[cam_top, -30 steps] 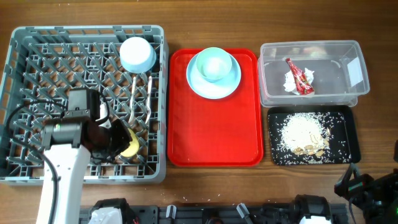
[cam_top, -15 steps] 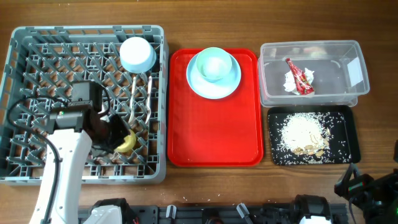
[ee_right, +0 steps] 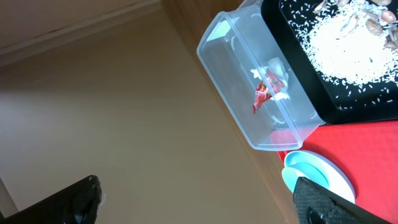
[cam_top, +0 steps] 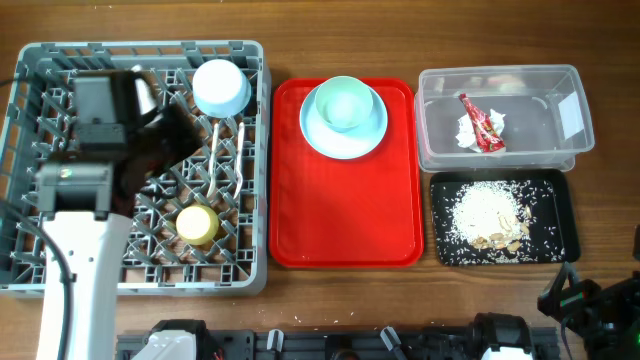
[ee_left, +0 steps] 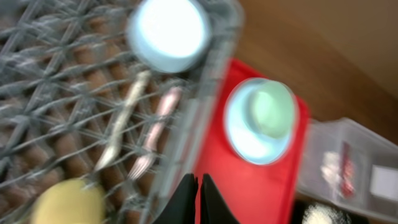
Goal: Sort waste into correct bins and load items into the dishwasher rack
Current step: 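Reach the left gripper to the red tray and grasp the small light blue bowl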
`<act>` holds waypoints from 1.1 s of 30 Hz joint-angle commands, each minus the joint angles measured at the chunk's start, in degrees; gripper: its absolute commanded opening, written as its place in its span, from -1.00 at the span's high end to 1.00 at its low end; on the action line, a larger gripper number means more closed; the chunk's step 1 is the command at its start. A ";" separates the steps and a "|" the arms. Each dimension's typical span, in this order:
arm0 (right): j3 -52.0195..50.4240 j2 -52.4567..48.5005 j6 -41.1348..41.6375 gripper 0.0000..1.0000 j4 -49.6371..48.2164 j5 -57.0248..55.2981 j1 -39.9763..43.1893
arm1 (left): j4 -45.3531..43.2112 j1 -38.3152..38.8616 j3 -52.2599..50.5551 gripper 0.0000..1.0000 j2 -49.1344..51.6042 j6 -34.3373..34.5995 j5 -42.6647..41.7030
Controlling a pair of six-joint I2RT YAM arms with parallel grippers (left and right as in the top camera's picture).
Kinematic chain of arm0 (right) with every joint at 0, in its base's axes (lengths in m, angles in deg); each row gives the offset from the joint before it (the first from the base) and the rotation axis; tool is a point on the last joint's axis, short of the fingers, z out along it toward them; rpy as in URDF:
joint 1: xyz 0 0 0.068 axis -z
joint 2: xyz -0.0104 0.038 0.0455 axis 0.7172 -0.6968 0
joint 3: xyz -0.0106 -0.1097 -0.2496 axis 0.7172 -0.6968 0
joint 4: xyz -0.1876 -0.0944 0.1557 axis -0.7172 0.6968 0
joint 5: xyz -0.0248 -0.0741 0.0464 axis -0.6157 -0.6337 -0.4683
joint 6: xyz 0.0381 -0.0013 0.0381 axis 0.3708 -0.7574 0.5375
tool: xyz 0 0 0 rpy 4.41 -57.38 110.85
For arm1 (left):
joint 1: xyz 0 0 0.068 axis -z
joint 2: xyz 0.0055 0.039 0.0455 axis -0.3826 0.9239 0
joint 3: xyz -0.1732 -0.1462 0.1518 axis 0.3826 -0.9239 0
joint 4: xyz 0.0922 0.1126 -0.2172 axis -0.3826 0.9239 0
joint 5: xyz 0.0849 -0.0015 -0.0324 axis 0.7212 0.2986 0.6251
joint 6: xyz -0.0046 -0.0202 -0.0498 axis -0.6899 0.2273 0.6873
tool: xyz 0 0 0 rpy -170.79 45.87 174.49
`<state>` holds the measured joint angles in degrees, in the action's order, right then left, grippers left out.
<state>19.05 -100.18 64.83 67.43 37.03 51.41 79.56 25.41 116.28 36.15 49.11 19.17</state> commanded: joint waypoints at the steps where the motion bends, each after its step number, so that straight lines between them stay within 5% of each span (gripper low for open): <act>1: -0.15 0.17 0.39 -0.99 0.07 -0.55 0.15 | -4.26 10.58 3.23 0.86 3.58 -0.04 0.07; 12: -0.15 0.17 0.42 -0.99 0.07 -0.55 0.17 | 14.03 24.04 44.94 0.47 48.43 -9.11 2.16; 22: -0.15 0.17 0.39 -0.99 0.07 -0.55 0.17 | -0.81 32.22 44.81 0.38 61.77 -11.06 2.78; 33: -0.15 0.17 0.42 -1.00 0.07 -0.55 0.17 | -4.63 37.46 44.72 0.37 65.94 -11.89 25.00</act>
<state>19.05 -100.20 64.83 67.41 37.03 51.41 75.56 62.35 159.47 99.54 38.31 34.20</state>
